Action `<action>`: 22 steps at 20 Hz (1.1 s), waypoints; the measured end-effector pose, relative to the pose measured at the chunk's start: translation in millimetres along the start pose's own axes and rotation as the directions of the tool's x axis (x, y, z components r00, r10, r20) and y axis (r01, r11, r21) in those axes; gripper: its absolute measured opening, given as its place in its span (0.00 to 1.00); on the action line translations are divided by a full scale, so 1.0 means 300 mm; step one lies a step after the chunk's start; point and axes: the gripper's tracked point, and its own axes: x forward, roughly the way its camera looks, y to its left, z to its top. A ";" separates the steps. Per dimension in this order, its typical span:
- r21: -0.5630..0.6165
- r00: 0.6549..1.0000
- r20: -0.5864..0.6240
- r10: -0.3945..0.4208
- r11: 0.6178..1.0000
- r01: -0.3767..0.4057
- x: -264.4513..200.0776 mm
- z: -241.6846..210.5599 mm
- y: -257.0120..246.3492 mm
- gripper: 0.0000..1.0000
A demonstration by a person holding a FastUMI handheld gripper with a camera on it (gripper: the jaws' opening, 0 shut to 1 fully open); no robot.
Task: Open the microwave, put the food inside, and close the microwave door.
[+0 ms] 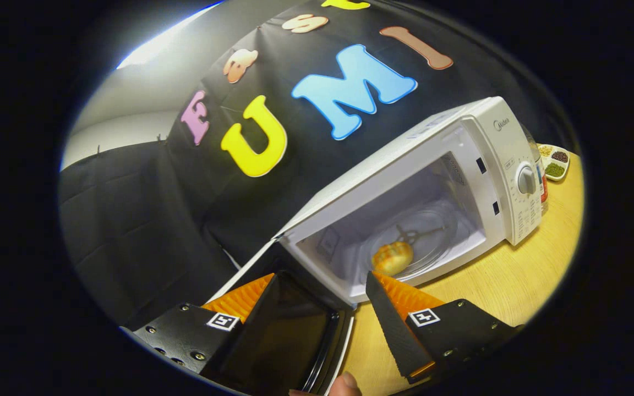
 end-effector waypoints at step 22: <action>-0.490 0.792 -0.355 0.496 0.623 -0.610 -0.408 -0.674 0.692 0.84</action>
